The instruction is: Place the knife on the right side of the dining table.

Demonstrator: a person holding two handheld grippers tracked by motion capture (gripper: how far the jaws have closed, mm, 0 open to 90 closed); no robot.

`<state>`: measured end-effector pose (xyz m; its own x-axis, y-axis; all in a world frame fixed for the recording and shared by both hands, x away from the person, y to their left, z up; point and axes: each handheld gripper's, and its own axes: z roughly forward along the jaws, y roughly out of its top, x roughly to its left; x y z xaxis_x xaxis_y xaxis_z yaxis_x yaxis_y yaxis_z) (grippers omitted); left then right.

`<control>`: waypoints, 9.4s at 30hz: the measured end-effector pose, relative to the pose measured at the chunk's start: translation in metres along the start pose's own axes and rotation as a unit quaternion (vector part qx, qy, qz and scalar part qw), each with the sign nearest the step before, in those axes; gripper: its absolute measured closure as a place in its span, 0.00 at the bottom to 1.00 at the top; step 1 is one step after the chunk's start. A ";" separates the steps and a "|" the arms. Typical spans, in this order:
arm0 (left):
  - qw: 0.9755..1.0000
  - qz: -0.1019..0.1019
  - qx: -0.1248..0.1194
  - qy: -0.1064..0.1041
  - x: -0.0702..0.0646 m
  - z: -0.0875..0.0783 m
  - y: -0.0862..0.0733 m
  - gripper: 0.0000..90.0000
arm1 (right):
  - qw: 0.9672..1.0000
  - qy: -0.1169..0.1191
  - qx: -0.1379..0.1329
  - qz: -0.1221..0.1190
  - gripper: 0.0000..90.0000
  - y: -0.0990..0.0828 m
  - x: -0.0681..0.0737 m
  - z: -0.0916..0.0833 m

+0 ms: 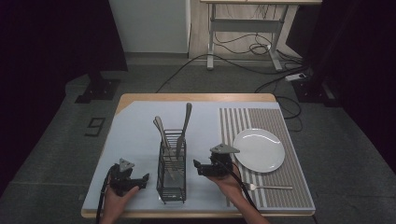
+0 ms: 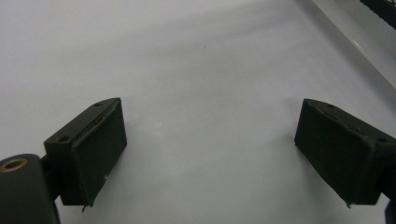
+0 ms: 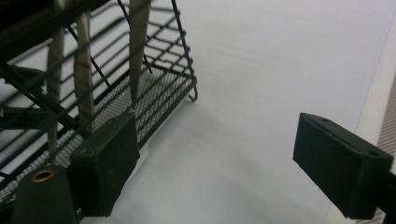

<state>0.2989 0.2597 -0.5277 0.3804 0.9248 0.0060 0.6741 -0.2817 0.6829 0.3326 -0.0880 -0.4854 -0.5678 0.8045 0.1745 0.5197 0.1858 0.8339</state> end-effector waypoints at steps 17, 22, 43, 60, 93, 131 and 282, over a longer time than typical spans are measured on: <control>1.000 -0.001 -0.001 0.000 0.000 0.000 0.000 0.10 | 0.998 0.038 -0.048 0.012 0.20 0.039 -0.004 -0.016; 1.000 -0.001 -0.001 0.000 0.000 0.000 0.000 0.10 | 0.997 0.046 -0.055 0.008 0.21 0.048 -0.002 -0.014; 1.000 0.000 0.000 0.000 0.000 0.000 0.000 0.10 | 0.997 0.056 -0.058 0.004 0.28 0.078 0.002 0.005; 1.000 0.000 0.000 0.000 0.000 0.000 0.000 0.10 | 0.997 0.053 -0.063 -0.004 0.37 0.089 -0.005 0.018; 1.000 0.000 -0.001 0.000 0.000 0.000 0.000 0.10 | 0.991 0.111 -0.074 -0.015 0.79 0.114 -0.007 0.045; 1.000 0.000 -0.001 0.001 0.000 0.000 0.000 0.10 | 0.979 0.151 -0.136 -0.019 0.93 0.123 -0.010 -0.014; 1.000 0.001 0.000 0.000 0.000 0.000 0.000 0.10 | 0.966 -0.092 -0.177 0.164 0.89 0.082 -0.219 0.001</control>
<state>0.2990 0.2598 -0.5278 0.3814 0.9244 0.0074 0.6734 -0.2833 0.6828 0.4998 -0.2485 -0.4560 -0.2695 0.8801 0.3909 0.3838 -0.2742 0.8818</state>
